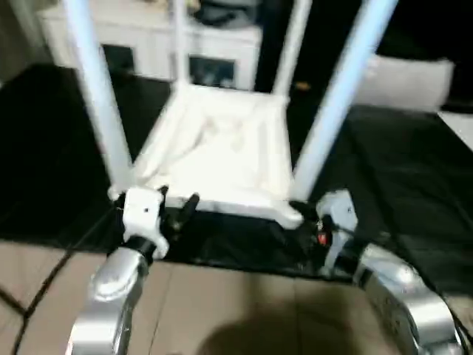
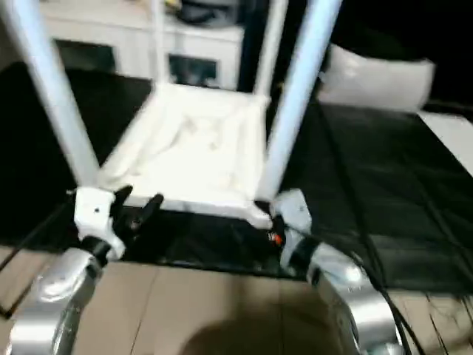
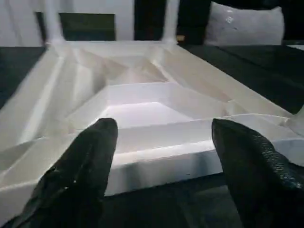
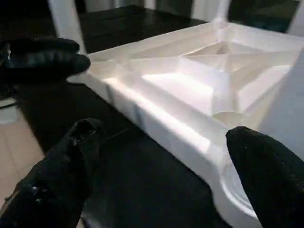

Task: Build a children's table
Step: Rotate leg to tighten, then flip table

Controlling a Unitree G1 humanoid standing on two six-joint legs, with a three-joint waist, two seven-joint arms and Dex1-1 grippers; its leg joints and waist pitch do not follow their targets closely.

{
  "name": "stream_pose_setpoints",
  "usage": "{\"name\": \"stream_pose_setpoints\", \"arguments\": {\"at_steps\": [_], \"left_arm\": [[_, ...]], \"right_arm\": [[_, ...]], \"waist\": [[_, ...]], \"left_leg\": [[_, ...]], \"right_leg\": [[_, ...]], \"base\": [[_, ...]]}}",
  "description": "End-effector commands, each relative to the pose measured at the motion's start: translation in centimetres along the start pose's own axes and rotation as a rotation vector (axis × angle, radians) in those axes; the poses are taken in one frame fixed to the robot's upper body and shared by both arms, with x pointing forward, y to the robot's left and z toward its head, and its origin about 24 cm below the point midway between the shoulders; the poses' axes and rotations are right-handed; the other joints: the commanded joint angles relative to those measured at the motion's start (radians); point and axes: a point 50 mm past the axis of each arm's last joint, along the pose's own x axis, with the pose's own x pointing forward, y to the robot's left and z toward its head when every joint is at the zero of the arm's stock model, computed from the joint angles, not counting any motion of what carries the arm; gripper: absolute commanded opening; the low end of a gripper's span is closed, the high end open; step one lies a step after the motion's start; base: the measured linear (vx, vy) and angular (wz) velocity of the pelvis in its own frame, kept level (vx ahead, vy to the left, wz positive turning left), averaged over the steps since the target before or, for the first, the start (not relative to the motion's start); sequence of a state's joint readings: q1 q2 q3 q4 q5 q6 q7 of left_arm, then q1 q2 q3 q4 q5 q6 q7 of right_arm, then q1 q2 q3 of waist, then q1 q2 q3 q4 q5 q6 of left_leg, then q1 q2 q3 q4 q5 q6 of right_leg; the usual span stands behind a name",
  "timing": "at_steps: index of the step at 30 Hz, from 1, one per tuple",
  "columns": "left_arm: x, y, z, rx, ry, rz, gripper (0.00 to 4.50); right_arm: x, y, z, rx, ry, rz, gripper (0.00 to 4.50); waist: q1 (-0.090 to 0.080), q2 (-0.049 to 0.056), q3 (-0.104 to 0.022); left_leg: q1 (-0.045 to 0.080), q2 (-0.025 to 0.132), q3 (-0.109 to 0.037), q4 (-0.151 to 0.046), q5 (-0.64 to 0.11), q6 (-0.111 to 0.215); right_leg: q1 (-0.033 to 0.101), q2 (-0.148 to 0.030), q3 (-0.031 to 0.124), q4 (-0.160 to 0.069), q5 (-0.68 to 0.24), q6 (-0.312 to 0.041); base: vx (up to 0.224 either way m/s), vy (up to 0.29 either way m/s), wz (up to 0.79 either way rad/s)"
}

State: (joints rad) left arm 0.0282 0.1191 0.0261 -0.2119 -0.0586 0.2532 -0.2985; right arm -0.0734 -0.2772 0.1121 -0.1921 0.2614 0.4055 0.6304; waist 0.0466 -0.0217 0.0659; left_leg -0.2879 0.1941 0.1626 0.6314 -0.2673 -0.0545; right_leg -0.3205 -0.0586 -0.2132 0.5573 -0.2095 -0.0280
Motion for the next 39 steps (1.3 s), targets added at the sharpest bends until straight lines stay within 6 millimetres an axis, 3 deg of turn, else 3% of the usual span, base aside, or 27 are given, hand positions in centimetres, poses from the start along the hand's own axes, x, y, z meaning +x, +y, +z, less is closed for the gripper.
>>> {"name": "stream_pose_setpoints", "arguments": {"at_steps": [1, 2, 3, 4, 5, 6, 7, 8, 9, 10, 13, 15, 17, 21, 22, 26, 27, 28, 33, 36, 39], "left_arm": [[0.1, 0.3, 0.1, 0.013, 0.000, 0.033, 3.83], [0.1, 0.3, 0.1, 0.013, 0.001, 0.037, 3.88], [0.0, 0.5, 0.1, 0.008, 0.001, 0.054, 3.99], [0.0, 0.7, 0.1, 0.003, 0.001, 0.076, 4.13], [-0.1, 0.9, 0.0, 0.005, 0.005, 0.089, 4.22], [-0.1, 0.9, 0.0, 0.006, 0.006, 0.093, 4.27], [-0.1, 1.0, 0.0, 0.008, 0.007, 0.097, 4.27], [-0.1, 1.0, -0.1, 0.007, 0.009, 0.101, 4.39], [-0.1, 1.0, -0.1, 0.006, 0.010, 0.103, 4.39], [-0.1, 1.1, -0.1, 0.007, 0.010, 0.109, 4.39], [-0.1, 1.3, -0.2, 0.009, 0.011, 0.137, 4.39], [-0.2, 1.4, -0.2, 0.007, 0.009, 0.149, 4.39], [-0.2, 1.7, -0.3, 0.010, 0.012, 0.171, 4.39], [-0.3, 1.9, -0.4, 0.013, 0.019, 0.185, 4.39], [-0.3, 2.0, -0.5, 0.011, 0.020, 0.196, 4.39], [-0.4, 2.3, -0.6, 0.016, 0.024, 0.216, 4.39], [-0.5, 2.5, -0.6, 0.020, 0.023, 0.231, 4.39], [-0.5, 2.6, -0.6, 0.022, 0.022, 0.241, 4.39], [-0.8, 3.6, -0.5, 0.029, 0.008, 0.323, 4.39], [-1.1, 4.8, 0.3, 0.016, -0.037, 0.419, 4.39], [-1.1, 4.9, 0.6, 0.008, -0.046, 0.397, 4.39]], "right_arm": [[0.0, -0.4, 0.1, -0.020, 0.012, -0.018, 4.50], [0.1, -0.4, 0.1, -0.022, 0.012, -0.018, 4.50], [0.2, -0.5, 0.1, -0.009, 0.004, -0.027, 4.50], [0.3, -0.5, 0.2, -0.012, 0.006, -0.025, 4.50], [0.5, -0.3, 0.2, -0.011, 0.009, -0.001, 4.50], [0.5, -0.2, 0.1, -0.011, 0.011, 0.008, 4.50], [0.6, -0.1, 0.1, -0.011, 0.013, 0.018, 4.50], [0.6, 0.1, 0.0, -0.001, 0.019, 0.036, 4.50], [0.7, 0.1, 0.0, 0.008, 0.024, 0.046, 4.50], [0.7, 0.2, 0.0, 0.010, 0.026, 0.049, 4.50], [0.8, 0.3, 0.1, 0.001, 0.024, 0.071, 4.50], [0.8, 0.4, 0.1, -0.004, 0.023, 0.081, 4.50], [1.1, 0.4, 0.2, -0.026, 0.033, 0.101, 4.50], [1.5, 0.2, 0.5, -0.027, 0.022, 0.086, 4.50], [1.8, -0.4, 0.9, -0.020, -0.002, 0.042, 4.50], [2.0, -1.0, 1.1, 0.006, -0.008, 0.011, 4.50], [2.1, -1.0, 1.1, 0.017, -0.006, 0.018, 4.50], [2.1, -1.0, 1.1, 0.023, -0.005, 0.024, 4.50], [2.7, -1.8, 1.3, 0.025, -0.001, -0.029, 4.50], [3.2, -3.0, 1.7, 0.042, -0.030, -0.136, 4.50], [3.1, -3.6, 1.6, 0.096, -0.033, -0.180, 4.50]], "waist": [[-0.016, -0.006, -0.043], [-0.013, -0.027, -0.042], [0.007, -0.032, -0.040], [0.009, -0.038, -0.047], [0.012, -0.033, -0.051], [0.013, -0.037, -0.064], [0.015, -0.037, -0.076], [0.015, -0.034, -0.078], [0.018, -0.032, -0.082], [0.023, -0.029, -0.083], [0.026, -0.029, -0.078], [0.027, -0.027, -0.070], [0.027, -0.027, -0.066], [0.028, -0.027, -0.063], [0.028, -0.032, -0.064], [0.029, -0.029, -0.063], [0.028, -0.033, -0.065], [0.032, -0.028, -0.066], [0.037, -0.028, -0.068], [0.036, -0.027, -0.064], [0.039, -0.029, -0.062]], "left_leg": [[0.002, 0.115, -0.067, -0.167, -0.625, -0.030], [-0.001, 0.064, -0.057, -0.134, -0.562, -0.042], [-0.014, 0.010, -0.039, -0.081, -0.351, -0.015], [-0.023, 0.013, -0.040, -0.069, -0.192, 0.013], [-0.037, 0.030, -0.044, -0.089, -0.141, 0.012], [-0.035, 0.037, -0.044, -0.090, -0.109, 0.012], [-0.043, 0.048, -0.046, -0.089, -0.018, 0.027], [-0.049, 0.051, -0.042, -0.083, 0.048, 0.055], [-0.059, 0.049, -0.042, -0.079, 0.098, 0.083], [-0.054, 0.050, -0.040, -0.077, 0.115, 0.096], [-0.060, 0.054, -0.037, -0.078, 0.105, 0.128], [-0.058, 0.060, -0.036, -0.087, 0.007, 0.098], [-0.056, 0.058, -0.035, -0.090, -0.050, 0.071], [-0.055, 0.058, -0.038, -0.095, -0.091, 0.044], [-0.052, 0.059, -0.038, -0.095, -0.090, 0.040], [-0.053, 0.056, -0.037, -0.096, -0.094, 0.034], [-0.054, 0.057, -0.038, -0.096, -0.088, 0.035], [-0.054, 0.057, -0.038, -0.095, -0.075, 0.036], [-0.056, 0.059, -0.035, -0.093, -0.046, 0.041], [-0.053, 0.057, -0.034, -0.097, -0.080, 0.026], [-0.048, 0.053, -0.032, -0.097, -0.108, 0.017]], "right_leg": [[-0.009, -0.101, 0.135, 0.030, -0.080, -0.034], [-0.018, -0.118, 0.157, -0.012, -0.221, -0.039], [-0.026, -0.157, 0.176, -0.078, -0.621, 0.020], [-0.020, -0.167, 0.179, -0.091, -0.720, 0.036], [-0.012, -0.143, 0.165, -0.079, -0.615, 0.022], [-0.011, -0.132, 0.161, -0.065, -0.502, 0.008], [-0.011, -0.118, 0.163, -0.027, -0.249, -0.046], [-0.014, -0.114, 0.167, -0.007, -0.077, -0.106], [-0.004, -0.118, 0.166, 0.006, 0.026, -0.150], [-0.009, -0.118, 0.164, 0.006, 0.058, -0.168], [-0.005, -0.120, 0.160, 0.003, 0.051, -0.194], [-0.006, -0.121, 0.157, -0.016, -0.093, -0.169], [-0.007, -0.120, 0.157, -0.027, -0.171, -0.146], [-0.009, -0.120, 0.157, -0.037, -0.249, -0.107], [-0.011, -0.120, 0.157, -0.038, -0.254, -0.101], [-0.012, -0.119, 0.157, -0.041, -0.277, -0.090], [-0.011, -0.119, 0.157, -0.040, -0.266, -0.088], [-0.011, -0.119, 0.158, -0.037, -0.244, -0.093], [-0.010, -0.119, 0.159, -0.031, -0.194, -0.112], [-0.011, -0.118, 0.155, -0.041, -0.264, -0.099], [-0.017, -0.115, 0.153, -0.051, -0.326, -0.068]], "base": [[0.000, 0.000, 0.00], [0.051, -0.053, 0.08], [0.051, -0.053, 0.08], [0.047, -0.074, -0.02], [0.000, 0.000, 0.00], [0.000, 0.000, 0.00], [0.000, 0.000, 0.00], [0.051, -0.014, 0.06], [0.051, -0.014, 0.06], [0.053, -0.020, 0.05], [0.000, 0.000, 0.00], [0.000, 0.000, 0.00], [0.000, 0.000, 0.00], [0.000, 0.000, 0.00], [0.000, 0.000, 0.00], [0.000, 0.000, 0.00], [0.000, 0.000, 0.00], [0.000, 0.000, 0.00], [0.000, 0.000, 0.00], [0.000, 0.000, 0.00], [0.000, 0.000, 0.00]]}}
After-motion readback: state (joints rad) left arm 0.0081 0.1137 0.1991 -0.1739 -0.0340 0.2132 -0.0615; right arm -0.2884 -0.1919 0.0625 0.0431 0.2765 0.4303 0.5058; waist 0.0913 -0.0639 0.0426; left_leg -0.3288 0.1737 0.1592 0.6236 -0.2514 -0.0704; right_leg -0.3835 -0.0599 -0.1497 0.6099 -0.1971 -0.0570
